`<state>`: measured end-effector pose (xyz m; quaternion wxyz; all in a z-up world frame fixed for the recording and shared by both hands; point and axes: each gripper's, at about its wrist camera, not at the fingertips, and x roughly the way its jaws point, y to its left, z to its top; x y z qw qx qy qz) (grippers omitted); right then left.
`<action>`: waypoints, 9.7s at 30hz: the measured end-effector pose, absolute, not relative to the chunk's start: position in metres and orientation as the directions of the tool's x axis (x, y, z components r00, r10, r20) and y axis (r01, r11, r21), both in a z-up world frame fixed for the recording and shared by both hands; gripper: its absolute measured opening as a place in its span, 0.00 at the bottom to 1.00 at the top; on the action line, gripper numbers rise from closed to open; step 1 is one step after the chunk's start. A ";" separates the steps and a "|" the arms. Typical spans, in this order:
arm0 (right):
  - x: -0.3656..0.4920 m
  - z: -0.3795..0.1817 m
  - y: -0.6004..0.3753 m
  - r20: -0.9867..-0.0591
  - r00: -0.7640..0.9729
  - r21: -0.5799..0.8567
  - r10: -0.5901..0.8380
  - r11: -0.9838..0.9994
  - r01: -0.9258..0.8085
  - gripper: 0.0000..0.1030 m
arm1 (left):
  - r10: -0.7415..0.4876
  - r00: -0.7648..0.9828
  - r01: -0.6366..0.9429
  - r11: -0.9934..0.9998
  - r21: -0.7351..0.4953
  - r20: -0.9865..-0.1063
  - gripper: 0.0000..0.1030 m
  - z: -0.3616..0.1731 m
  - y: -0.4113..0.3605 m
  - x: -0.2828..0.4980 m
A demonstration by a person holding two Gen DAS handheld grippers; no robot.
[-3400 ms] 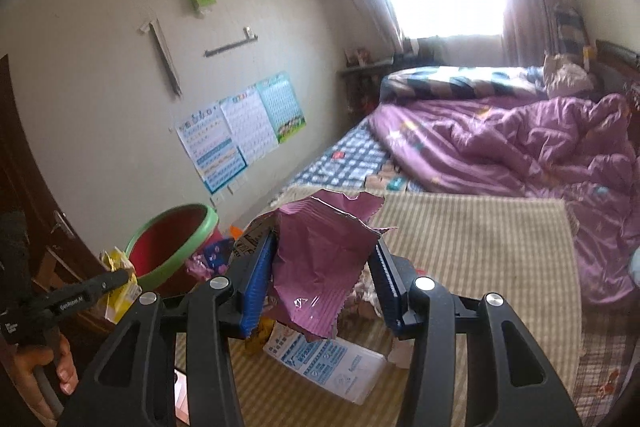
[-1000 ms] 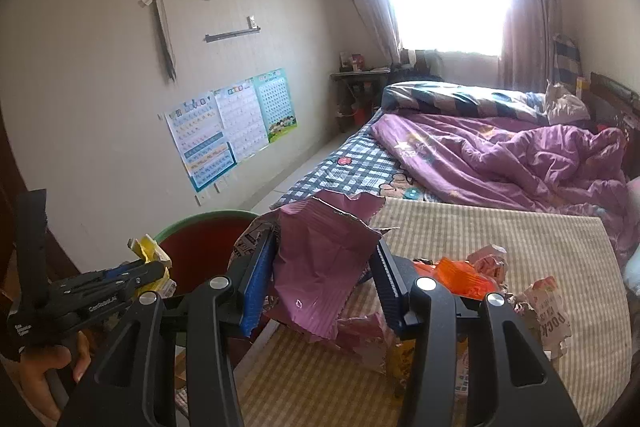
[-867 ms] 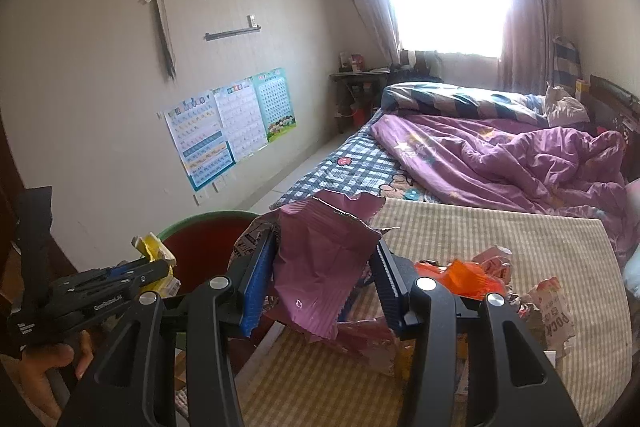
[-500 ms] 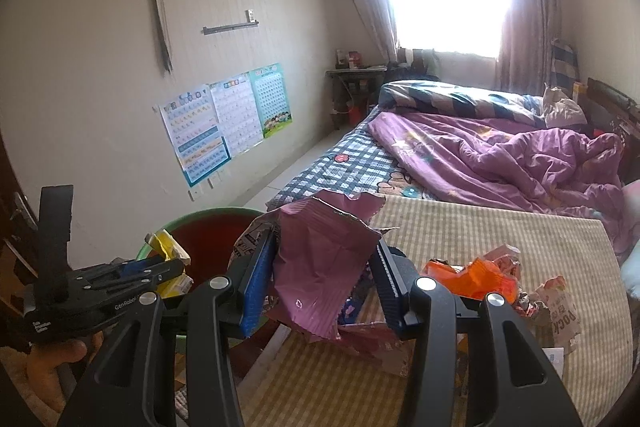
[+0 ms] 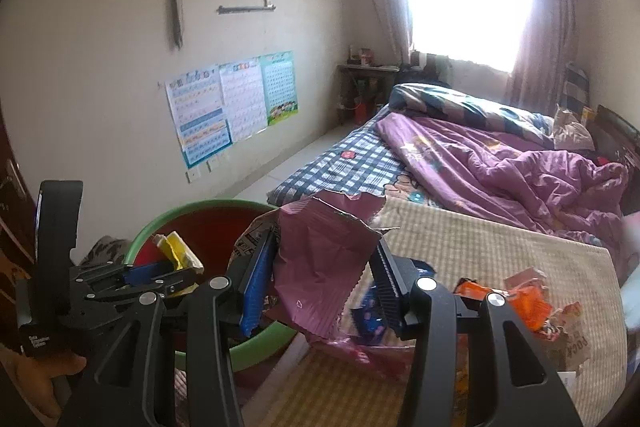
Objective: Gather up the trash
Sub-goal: 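Carry the yellow wrapper into the red basin and open the left gripper, then grasp the pink-and-purple wrapper with the left gripper and lift it, then grasp the yellow wrapper with the right gripper while the left gripper holds the pink wrapper, then carry both wrappers over the red basin and open both grippers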
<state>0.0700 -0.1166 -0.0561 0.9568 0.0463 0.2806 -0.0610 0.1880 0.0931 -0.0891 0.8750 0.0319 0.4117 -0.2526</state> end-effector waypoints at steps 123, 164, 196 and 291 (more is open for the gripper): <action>-0.029 -0.117 -0.270 -0.721 0.639 0.181 0.268 0.963 -0.200 0.68 | -0.301 0.634 0.164 0.952 -0.257 -0.713 0.23 -0.068 -0.030 0.066; 0.001 -0.143 -0.248 -0.767 0.574 0.198 0.287 0.957 -0.213 0.08 | -0.215 0.696 0.066 0.969 -0.238 -0.685 0.24 -0.057 0.027 0.039; -0.002 -0.098 -0.230 -0.675 0.670 0.255 0.310 0.950 -0.182 0.08 | -0.224 0.701 0.116 0.973 -0.201 -0.677 0.24 -0.057 0.046 0.048; 0.096 -0.067 -0.119 -0.653 0.723 0.261 0.226 0.963 -0.065 0.44 | -0.306 0.571 0.316 0.938 -0.140 -0.761 0.53 -0.096 0.119 0.169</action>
